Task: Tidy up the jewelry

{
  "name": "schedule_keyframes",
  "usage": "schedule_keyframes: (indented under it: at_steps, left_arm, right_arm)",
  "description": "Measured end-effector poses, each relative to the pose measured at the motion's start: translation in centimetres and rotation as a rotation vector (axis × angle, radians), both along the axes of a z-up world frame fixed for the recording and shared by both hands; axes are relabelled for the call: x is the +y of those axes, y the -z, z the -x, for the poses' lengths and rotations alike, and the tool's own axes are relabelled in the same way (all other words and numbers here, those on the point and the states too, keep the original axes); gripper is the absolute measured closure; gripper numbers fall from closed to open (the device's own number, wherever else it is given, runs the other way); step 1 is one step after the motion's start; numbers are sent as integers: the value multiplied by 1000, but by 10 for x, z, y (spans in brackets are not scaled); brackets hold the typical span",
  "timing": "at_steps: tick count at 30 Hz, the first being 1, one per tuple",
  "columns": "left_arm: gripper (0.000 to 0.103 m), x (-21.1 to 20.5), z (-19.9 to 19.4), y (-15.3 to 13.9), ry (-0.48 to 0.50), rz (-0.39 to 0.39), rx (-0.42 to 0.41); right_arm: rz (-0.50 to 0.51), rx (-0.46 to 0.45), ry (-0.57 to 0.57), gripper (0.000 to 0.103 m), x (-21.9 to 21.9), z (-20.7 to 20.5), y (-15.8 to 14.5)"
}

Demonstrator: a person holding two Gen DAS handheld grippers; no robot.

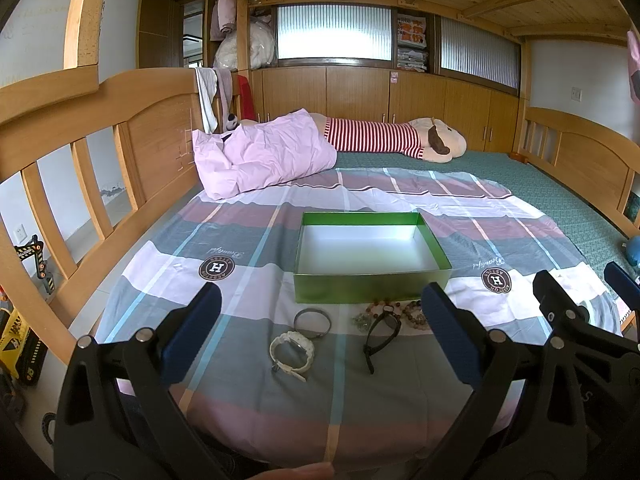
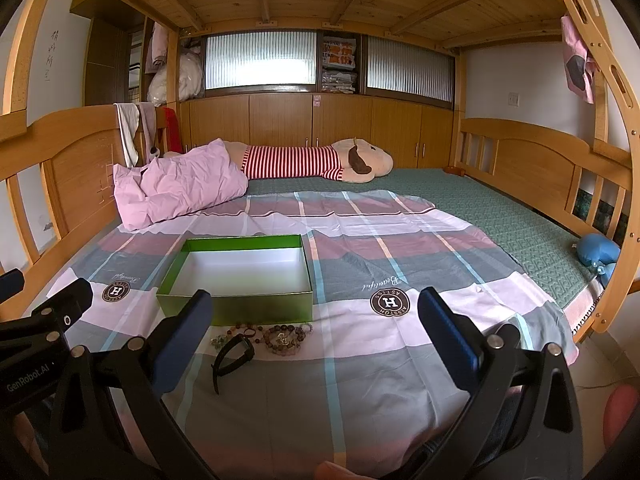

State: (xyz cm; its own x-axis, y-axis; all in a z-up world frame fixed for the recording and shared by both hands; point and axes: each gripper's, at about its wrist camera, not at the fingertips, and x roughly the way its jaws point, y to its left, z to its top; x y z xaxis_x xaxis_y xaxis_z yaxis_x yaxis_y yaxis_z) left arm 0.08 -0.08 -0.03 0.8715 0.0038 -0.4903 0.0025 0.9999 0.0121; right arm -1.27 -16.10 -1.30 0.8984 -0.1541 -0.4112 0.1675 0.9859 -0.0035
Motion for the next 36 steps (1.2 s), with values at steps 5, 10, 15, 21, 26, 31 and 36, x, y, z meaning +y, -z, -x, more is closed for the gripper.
schedule_keyframes:
  at_steps: [5,10,15,21,26,31,36]
  left_arm:
    - [4,0,0,0,0,-1,0]
    - [4,0,0,0,0,-1,0]
    - [4,0,0,0,0,-2,1]
    - [4,0,0,0,0,-2,1]
    - [4,0,0,0,0,-3,2]
    - [4,0,-2,3,0,-3,2]
    - [4,0,-2,3,-1,-3,3]
  right_arm:
    - [0,0,0,3,0,0,1]
    - [-1,1,0,3,1,1,3]
    - [-2,1,0,3,1,1,3]
    - [-3,3,-1,3,1,0,2]
    - [-4,1,-1,3,1,1,2]
    - [-4,2,-1,3,1,0,3]
    - [-4,2,-1,3,1,0,2]
